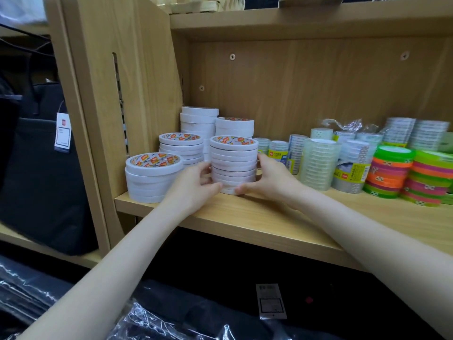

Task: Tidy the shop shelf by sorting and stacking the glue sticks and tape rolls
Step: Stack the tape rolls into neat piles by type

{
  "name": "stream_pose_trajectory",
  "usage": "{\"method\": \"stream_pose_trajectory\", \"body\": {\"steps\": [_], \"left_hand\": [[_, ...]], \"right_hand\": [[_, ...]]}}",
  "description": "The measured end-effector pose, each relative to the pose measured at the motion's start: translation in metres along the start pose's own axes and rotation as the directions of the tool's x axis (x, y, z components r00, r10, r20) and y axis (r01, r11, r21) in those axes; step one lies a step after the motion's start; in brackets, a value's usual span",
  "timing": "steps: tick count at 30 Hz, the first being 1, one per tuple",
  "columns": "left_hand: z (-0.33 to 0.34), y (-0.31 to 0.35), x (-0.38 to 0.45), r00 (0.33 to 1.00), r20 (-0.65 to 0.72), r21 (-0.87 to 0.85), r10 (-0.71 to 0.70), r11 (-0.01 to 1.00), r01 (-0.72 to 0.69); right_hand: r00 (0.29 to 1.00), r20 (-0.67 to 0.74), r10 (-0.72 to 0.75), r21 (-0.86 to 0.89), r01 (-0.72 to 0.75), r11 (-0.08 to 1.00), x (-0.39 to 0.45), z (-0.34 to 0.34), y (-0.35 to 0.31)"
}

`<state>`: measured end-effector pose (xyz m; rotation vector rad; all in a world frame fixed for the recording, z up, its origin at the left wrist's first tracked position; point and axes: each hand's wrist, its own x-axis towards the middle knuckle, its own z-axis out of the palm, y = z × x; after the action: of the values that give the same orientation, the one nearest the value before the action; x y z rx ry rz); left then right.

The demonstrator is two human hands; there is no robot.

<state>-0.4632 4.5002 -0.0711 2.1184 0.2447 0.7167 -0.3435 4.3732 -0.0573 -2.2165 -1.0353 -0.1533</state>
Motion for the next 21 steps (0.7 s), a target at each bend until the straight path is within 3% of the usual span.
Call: {"method": "stream_pose_trajectory", "body": {"steps": [3, 6, 8, 11, 13, 17, 21], "left_hand": [[-0.014, 0.004, -0.006, 0.985, -0.135, 0.163, 0.103, 0.983, -0.08], [-0.039, 0.018, -0.007, 0.915, -0.315, 0.21, 0.252, 0.959, -0.192], [-0.057, 0.025, 0.002, 0.914, -0.327, 0.274, 0.24, 0.95, -0.151], [-0.075, 0.025, 0.024, 0.96, -0.244, 0.493, 0.14, 0.87, -0.002], [-0.08, 0.022, 0.036, 0.985, -0.161, 0.606, 0.068, 0.795, 0.045], [-0.081, 0.025, 0.056, 0.998, 0.018, 0.737, -0.068, 0.675, 0.033], [-0.078, 0.03, 0.08, 0.956, 0.174, 0.819, -0.236, 0.573, -0.008]], "right_hand": [[0.999, -0.006, 0.043, -0.01, -0.043, 0.999, 0.017, 0.014, -0.011], [0.997, 0.031, 0.072, -0.001, -0.072, 0.997, 0.026, 0.02, -0.013], [0.995, 0.074, 0.073, 0.035, -0.076, 0.996, 0.027, 0.02, -0.011], [0.999, 0.025, 0.042, 0.215, -0.047, 0.975, 0.028, 0.017, -0.011], [0.999, -0.049, 0.017, 0.194, -0.007, 0.981, 0.029, 0.016, -0.016], [0.997, -0.075, 0.011, 0.153, 0.0, 0.988, 0.029, 0.017, -0.019], [0.998, -0.013, -0.057, 0.12, 0.058, 0.991, 0.024, 0.009, -0.022]]}}
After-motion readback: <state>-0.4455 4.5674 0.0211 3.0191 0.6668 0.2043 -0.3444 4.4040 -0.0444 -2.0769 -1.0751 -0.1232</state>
